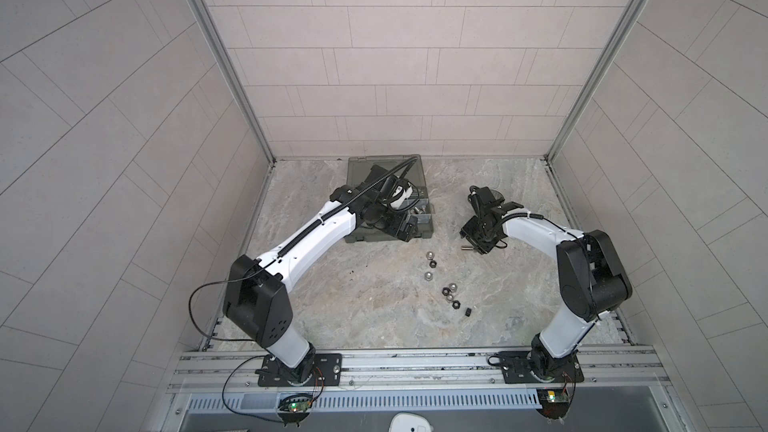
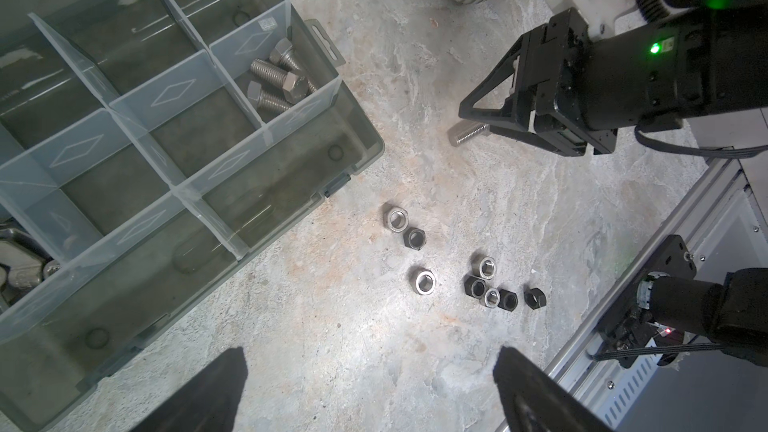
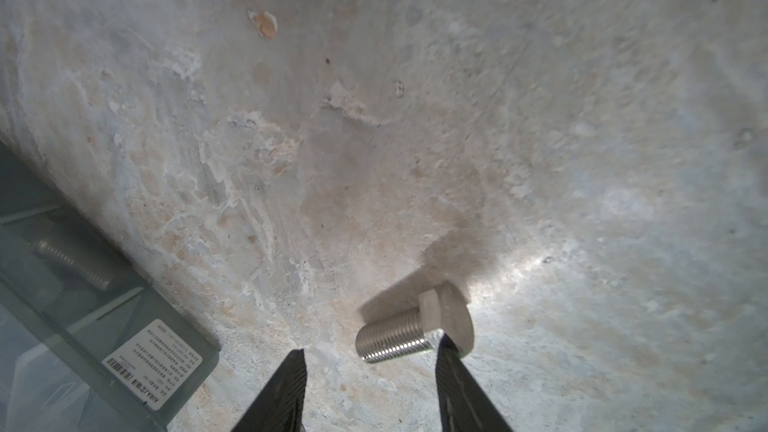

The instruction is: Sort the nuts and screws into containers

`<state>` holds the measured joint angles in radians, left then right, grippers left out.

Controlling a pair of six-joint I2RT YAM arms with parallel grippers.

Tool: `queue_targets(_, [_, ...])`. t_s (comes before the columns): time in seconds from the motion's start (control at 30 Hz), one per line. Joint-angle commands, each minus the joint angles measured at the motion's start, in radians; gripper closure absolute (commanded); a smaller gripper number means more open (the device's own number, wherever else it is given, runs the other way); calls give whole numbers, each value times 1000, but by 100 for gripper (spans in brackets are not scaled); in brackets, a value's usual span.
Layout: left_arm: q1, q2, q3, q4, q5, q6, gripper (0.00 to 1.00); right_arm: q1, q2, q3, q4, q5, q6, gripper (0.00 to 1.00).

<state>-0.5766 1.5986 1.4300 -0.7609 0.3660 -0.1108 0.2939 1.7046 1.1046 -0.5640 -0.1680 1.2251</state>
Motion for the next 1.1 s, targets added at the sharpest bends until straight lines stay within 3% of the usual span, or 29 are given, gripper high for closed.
queue_targets(0.0, [-4,-16,-10,-8,-3,15,0,4,6,-14,-7,9,57,48])
queue_targets(0.73, [-3,20,5,1,21,2,0,19,-53,41,-85,19,22,50])
queue_targets(1.07, [-2,-6,-24,2,12,2,0,25,-59,-35,-35,-11,66,50])
